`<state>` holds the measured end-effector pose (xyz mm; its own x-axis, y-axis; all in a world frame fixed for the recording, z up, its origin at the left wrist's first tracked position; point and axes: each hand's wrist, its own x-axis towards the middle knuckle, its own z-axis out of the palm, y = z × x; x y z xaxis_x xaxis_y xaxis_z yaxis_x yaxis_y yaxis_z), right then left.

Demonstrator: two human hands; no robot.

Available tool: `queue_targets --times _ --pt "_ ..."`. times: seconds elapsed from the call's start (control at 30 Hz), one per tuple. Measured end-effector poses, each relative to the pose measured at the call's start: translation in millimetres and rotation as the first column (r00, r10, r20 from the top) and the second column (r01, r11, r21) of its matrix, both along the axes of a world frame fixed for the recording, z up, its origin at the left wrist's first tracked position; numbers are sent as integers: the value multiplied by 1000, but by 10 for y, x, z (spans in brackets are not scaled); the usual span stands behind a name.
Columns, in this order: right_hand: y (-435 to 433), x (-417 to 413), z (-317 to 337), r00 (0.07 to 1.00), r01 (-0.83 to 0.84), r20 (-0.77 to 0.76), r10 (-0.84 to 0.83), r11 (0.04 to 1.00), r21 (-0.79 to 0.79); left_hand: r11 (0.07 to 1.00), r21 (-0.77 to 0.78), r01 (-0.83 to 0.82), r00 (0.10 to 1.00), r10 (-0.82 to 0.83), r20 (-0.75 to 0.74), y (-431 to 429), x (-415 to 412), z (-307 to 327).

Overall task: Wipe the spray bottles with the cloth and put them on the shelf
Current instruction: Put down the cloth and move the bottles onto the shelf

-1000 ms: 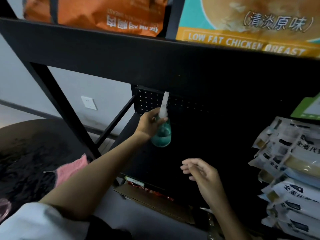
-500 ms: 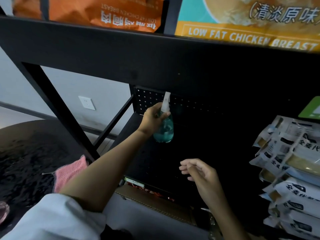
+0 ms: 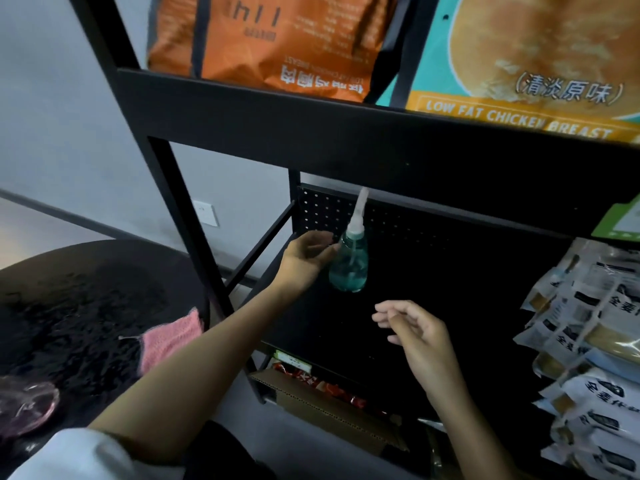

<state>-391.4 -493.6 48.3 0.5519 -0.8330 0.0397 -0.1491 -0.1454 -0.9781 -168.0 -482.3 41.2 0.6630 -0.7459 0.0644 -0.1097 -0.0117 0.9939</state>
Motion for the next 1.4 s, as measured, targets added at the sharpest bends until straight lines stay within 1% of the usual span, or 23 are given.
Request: queue_targets --times 0.03,0.13,0.2,0.37,0.43,0.6,0.73,0.87,1.03,1.1,1.13,1.2,1.3,1.4 --pt "23 35 30 1000 -12 3 12 1000 -10 1000 2 -6 1000 6 7 94 7 34" --pt "123 154 119 998 -56 21 56 998 -29 1000 27 12 993 -15 115 377 52 113" --pt "215 257 164 996 -86 28 87 996 -39 999 31 10 988 -15 155 567 82 155" --pt "510 573 268 985 -162 52 166 985 -66 1000 25 -11 983 6 184 1121 164 302" --pt "661 727 313 976 -203 64 207 977 -65 1000 13 -25 986 22 164 1410 228 353" --pt "1118 1186 381 941 -322 84 327 945 -64 987 15 -163 968 157 198 2232 520 365" --pt "1503 1588 317 906 -404 106 410 912 -71 964 43 -262 954 252 165 2924 717 273" --pt "1904 1964 209 857 -498 101 506 862 -92 920 87 -382 913 361 190 3579 860 155" --pt "2380 2329 50 805 -583 78 588 808 -80 850 101 -517 853 501 145 4263 981 -23" --pt "2544 2430 -3 783 -617 68 618 786 -46 830 127 -543 839 530 122 4462 1037 -120" --pt "2619 2474 -28 774 -630 60 631 776 -34 819 139 -556 830 541 137 4546 1067 -173" --pt "2747 2550 -79 761 -646 44 647 763 -38 797 158 -584 811 560 172 4667 1124 -273" --pt "2886 2669 -197 749 -660 20 662 749 -54 779 176 -602 798 580 163 4797 1204 -431" --pt "2968 2791 -340 735 -677 -4 678 735 -34 748 181 -639 769 624 137 4876 1276 -577"
